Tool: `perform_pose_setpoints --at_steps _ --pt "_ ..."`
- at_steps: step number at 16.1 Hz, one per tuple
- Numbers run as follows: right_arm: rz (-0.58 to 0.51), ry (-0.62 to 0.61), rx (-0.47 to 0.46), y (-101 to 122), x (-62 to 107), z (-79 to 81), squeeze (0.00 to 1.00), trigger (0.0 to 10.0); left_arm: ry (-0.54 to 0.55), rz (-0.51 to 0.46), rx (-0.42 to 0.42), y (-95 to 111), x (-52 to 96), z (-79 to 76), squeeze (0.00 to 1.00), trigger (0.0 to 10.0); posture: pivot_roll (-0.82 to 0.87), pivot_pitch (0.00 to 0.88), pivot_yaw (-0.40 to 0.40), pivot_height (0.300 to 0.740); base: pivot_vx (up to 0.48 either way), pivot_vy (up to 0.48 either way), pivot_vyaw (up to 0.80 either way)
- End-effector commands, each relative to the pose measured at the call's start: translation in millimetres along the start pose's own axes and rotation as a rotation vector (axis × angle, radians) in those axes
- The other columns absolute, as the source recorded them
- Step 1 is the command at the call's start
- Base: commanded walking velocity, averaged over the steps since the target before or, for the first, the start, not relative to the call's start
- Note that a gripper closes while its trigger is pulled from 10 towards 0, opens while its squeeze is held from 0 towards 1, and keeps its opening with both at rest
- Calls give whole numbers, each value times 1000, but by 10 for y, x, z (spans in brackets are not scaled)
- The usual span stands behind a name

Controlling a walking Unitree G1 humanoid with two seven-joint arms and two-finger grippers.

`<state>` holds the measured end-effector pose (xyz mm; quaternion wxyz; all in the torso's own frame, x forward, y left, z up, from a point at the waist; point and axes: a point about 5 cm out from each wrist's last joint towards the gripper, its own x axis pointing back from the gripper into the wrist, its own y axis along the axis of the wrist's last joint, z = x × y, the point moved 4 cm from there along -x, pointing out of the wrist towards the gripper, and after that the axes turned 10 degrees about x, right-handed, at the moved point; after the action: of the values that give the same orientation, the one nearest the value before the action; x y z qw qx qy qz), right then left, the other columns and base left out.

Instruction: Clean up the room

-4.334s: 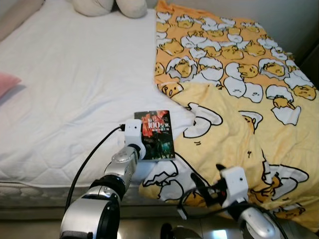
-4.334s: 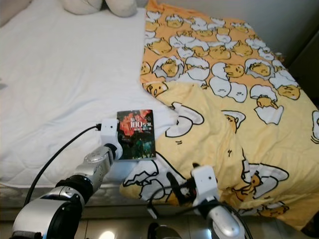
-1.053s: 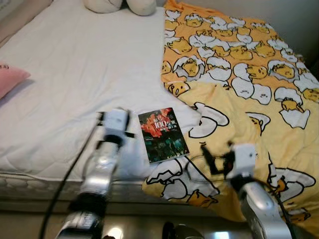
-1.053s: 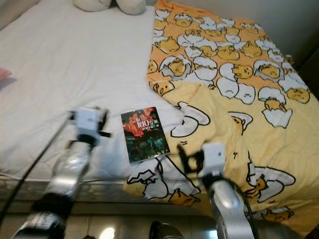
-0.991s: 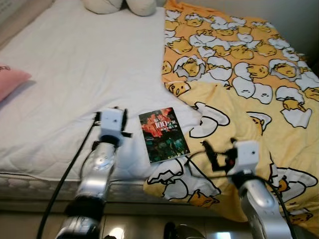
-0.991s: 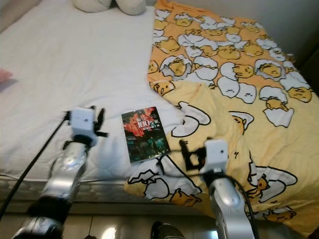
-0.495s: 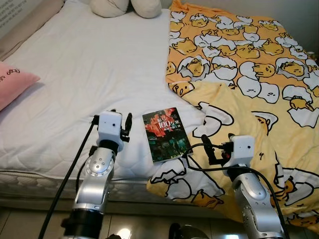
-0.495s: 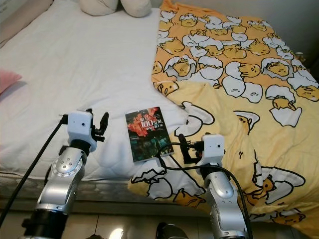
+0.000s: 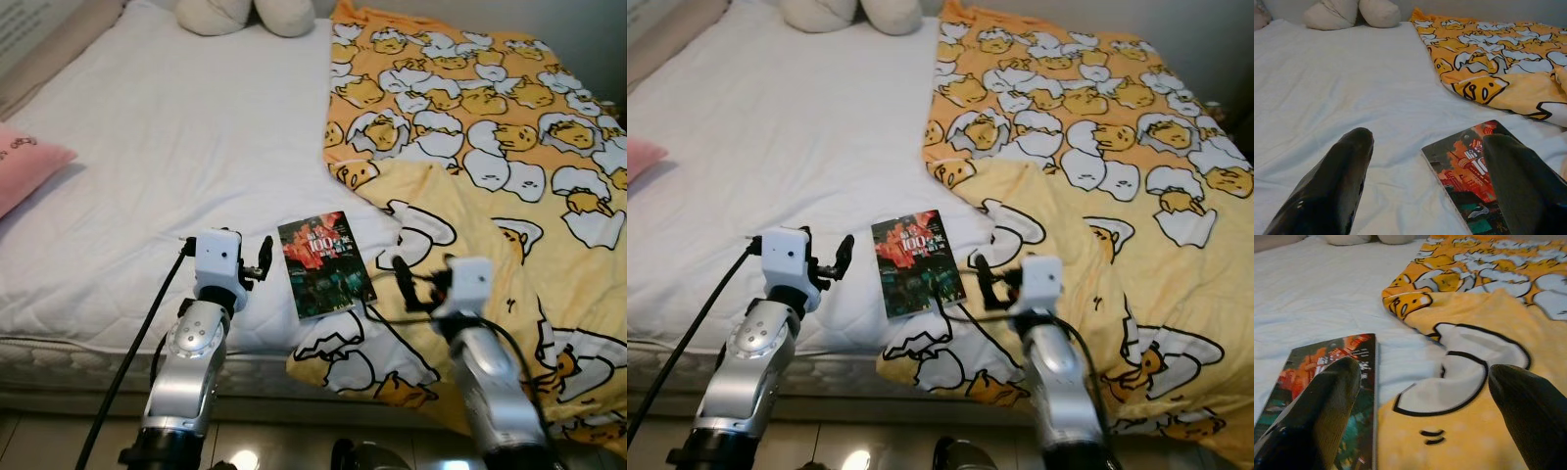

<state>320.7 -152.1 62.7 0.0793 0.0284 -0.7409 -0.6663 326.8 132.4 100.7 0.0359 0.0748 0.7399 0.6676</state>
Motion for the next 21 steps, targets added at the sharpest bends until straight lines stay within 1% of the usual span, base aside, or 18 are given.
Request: perform_pose_setpoints --at_steps 1,2,3,4,5,7,8,12,13,14,19,21 --pt "18 -18 -17 -50 -37 -23 1000 10000 -17 19 -14 -16 31 -20 1000 10000 52 97 -44 736 0 0 0" --pt "72 -22 -51 -155 -144 25 0 10000 -36 40 -26 -31 75 -28 910 10000 82 133 -42 736 0 0 0" --pt "119 -10 -96 -237 -240 96 0 10000 -83 62 -6 -35 118 -68 0 10000 97 152 -41 736 0 0 0" --pt "146 14 -119 -275 -303 189 0 10000 -88 71 -3 -24 153 -56 0 10000 110 178 -36 736 0 0 0" --pt "167 38 -150 -285 -365 294 0 10000 -69 80 -13 -22 189 -16 0 10000 124 196 -33 736 0 0 0" --pt "182 50 -177 -260 -451 406 0 10000 -54 90 -28 -3 265 33 0 10000 157 230 -27 736 0 0 0" --pt "188 57 -183 -260 -479 445 0 10000 -51 97 -34 -1 288 51 0 10000 159 234 -26 736 0 0 0" --pt "214 47 -220 -295 -506 558 0 10000 -35 118 -41 11 371 106 0 10000 175 257 -29 736 0 0 0" --pt "224 40 -235 -322 -495 574 0 10000 -34 122 -43 12 382 105 0 10000 175 261 -30 736 0 0 0" --pt "243 29 -271 -366 -477 596 0 10000 -33 130 -43 4 393 102 0 10000 170 265 -30 736 0 0 0" --pt "275 16 -332 -437 -451 616 0 10000 -36 149 -43 -18 399 93 0 10000 162 266 -30 736 0 0 0" --pt "314 31 -457 -482 -442 672 0 10000 -33 154 -44 -26 386 95 0 10000 153 263 -34 736 0 0 0"
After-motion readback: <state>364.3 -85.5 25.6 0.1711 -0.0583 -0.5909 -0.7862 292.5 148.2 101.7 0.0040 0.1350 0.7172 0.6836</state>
